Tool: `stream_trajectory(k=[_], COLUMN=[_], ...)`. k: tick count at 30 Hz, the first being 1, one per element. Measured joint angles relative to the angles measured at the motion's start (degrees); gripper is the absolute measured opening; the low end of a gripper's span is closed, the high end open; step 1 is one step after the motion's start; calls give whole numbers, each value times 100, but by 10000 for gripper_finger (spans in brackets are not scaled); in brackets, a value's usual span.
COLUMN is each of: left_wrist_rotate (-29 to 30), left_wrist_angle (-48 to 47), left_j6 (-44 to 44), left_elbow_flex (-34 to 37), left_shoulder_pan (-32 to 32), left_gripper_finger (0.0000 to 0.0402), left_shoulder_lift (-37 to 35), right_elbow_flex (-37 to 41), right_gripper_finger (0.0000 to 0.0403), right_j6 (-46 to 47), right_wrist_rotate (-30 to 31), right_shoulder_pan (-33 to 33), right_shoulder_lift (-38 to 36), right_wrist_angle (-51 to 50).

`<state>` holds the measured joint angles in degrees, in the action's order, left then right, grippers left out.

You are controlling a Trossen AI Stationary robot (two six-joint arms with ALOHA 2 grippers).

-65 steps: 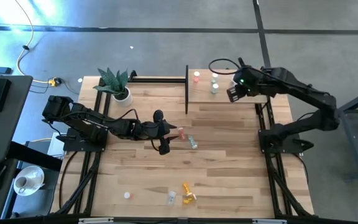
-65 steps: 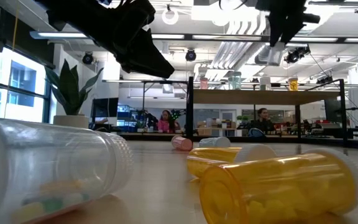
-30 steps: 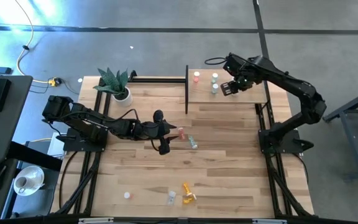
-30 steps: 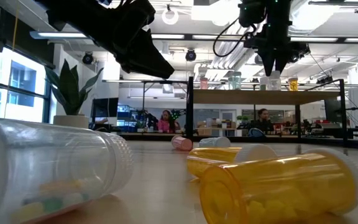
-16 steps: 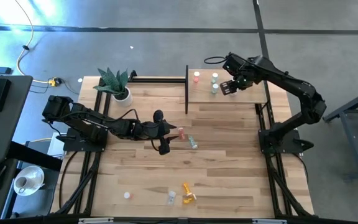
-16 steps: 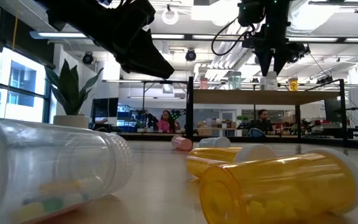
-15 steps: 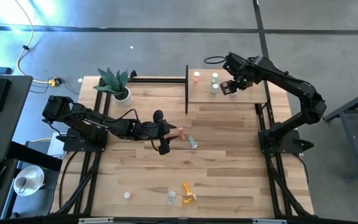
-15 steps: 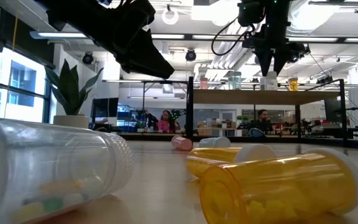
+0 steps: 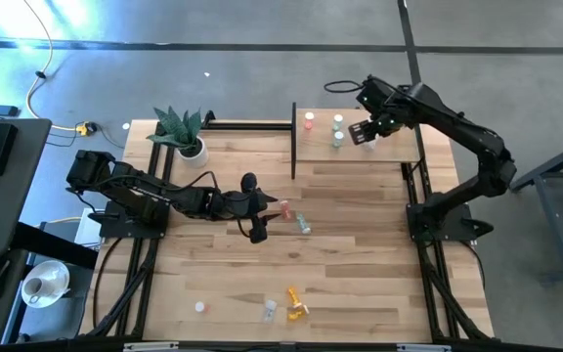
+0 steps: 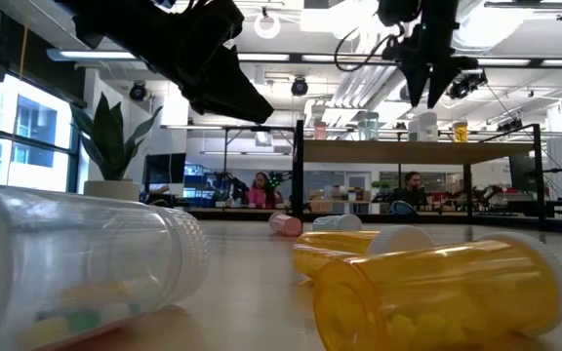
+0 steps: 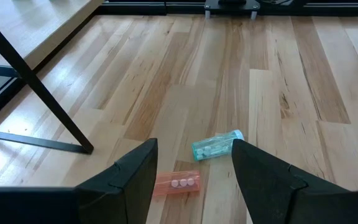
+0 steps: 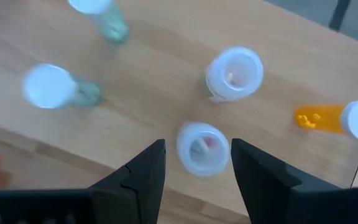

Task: Pick and place medicine bottles onto shelf by color
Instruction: Put the bottom red pill bottle on the shelf aligned with the other red pill bottle

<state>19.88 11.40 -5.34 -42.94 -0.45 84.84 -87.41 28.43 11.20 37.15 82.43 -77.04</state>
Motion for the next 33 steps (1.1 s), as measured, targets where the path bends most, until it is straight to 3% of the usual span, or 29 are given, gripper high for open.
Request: stream_trajectory(k=[6,13,22,33], left_wrist_rotate=[0,0,-27,-42], left_wrist_angle=[-36,-404,-897,-1035], left_j6=[0,-2,-111,-62], left_elbow_flex=[0,0,0,-7], left_shoulder_pan=[-2,-2,-165,-350], left_gripper_finger=[195,195,195,195], left_shoulder_lift=[-1,-1,-81,-272], right_elbow_flex=[-534,-596,579,1848], right_gripper_finger=[172,172,172,172], right_j6=[-38,-300,-124,891], right_wrist_rotate=[-94,-30,372,478], right_shoulder_pan=[-521,-1713,-3116,-4336], right_shoulder_lift=[-2,-41,-52,-53], right_wrist_angle=[-76,-425,-413,50])
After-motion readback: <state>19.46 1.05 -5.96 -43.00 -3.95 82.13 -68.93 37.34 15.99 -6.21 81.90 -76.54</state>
